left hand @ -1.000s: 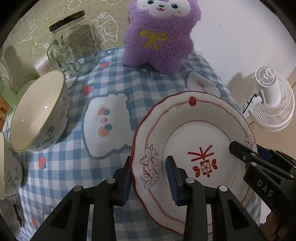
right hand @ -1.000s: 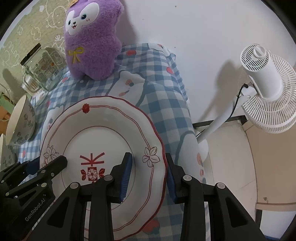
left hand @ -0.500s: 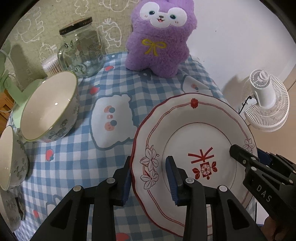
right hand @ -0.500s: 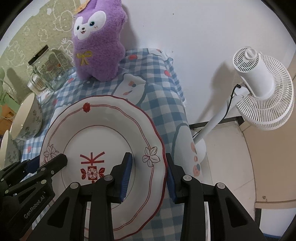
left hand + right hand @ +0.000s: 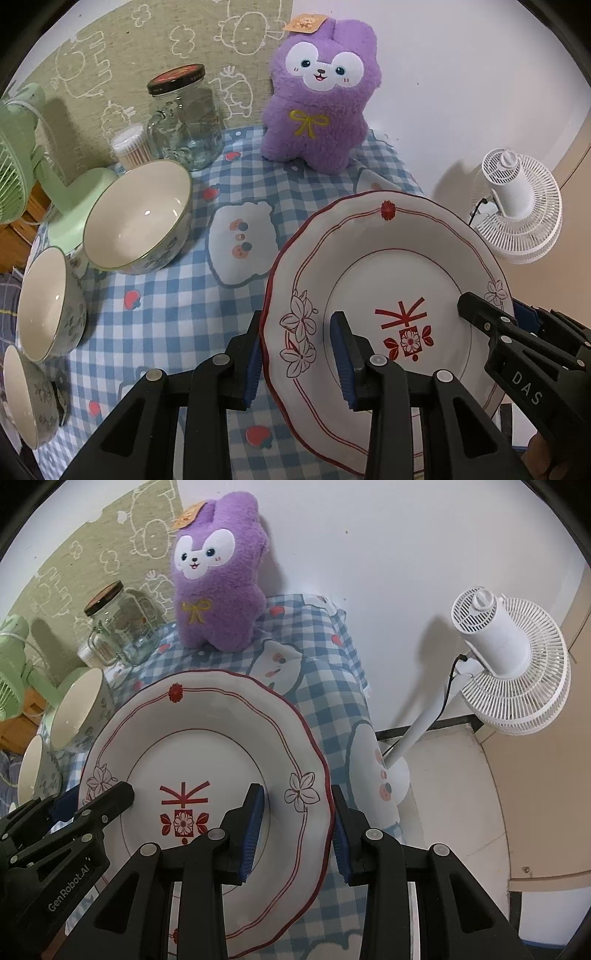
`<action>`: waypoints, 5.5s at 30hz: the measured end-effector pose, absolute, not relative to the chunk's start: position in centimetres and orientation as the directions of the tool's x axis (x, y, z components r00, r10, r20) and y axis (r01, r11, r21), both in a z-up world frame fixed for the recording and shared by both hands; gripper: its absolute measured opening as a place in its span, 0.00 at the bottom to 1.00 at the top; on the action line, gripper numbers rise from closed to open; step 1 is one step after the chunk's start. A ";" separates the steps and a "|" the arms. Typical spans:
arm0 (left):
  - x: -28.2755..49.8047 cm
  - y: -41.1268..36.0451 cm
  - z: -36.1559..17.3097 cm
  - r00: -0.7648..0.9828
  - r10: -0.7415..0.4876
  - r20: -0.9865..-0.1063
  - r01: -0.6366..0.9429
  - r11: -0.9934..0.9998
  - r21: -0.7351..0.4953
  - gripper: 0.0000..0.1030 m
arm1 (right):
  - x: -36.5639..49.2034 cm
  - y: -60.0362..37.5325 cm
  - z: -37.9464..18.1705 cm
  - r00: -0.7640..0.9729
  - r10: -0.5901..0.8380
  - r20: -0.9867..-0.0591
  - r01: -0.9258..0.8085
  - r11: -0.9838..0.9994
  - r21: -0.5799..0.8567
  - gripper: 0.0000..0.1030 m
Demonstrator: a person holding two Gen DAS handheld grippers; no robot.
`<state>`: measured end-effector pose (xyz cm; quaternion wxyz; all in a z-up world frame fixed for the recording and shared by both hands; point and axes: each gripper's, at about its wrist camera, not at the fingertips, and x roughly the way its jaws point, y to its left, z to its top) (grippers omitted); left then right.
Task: Organize plates and bowls
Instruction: 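Carry the red-rim plate with both grippers toward the stacked flower plates, then lower the red-rim plate onto the flower plates and open both grippers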
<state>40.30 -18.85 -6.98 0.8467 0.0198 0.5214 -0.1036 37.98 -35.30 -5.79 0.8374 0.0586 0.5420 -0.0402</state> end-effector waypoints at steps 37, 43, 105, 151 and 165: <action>32.1 -16.0 -4.3 0.415 -0.180 -0.892 0.223 0.970 -0.093 0.33 | 28.6 -33.0 -2.9 0.355 0.030 -0.934 0.088 0.994 0.065 0.36; 30.9 -16.6 -5.0 0.392 -0.194 -0.899 0.264 0.960 -0.093 0.33 | 27.0 -33.3 -3.2 0.338 0.014 -0.941 0.101 0.994 0.051 0.36; 19.7 -18.7 -8.9 0.322 -0.203 -0.925 0.435 0.899 -0.046 0.34 | 14.8 -34.5 -6.4 0.285 -0.032 -0.958 0.232 0.972 0.037 0.36; 21.0 -16.7 -9.9 0.279 -0.225 -0.934 0.508 0.860 -0.056 0.35 | 15.5 -32.6 -7.3 0.203 -0.020 -0.979 0.363 0.930 0.056 0.39; 20.8 -17.3 -10.1 0.300 -0.188 -0.935 0.491 0.871 -0.017 0.38 | 16.0 -31.8 -7.1 0.152 -0.046 -0.987 0.359 0.933 0.012 0.48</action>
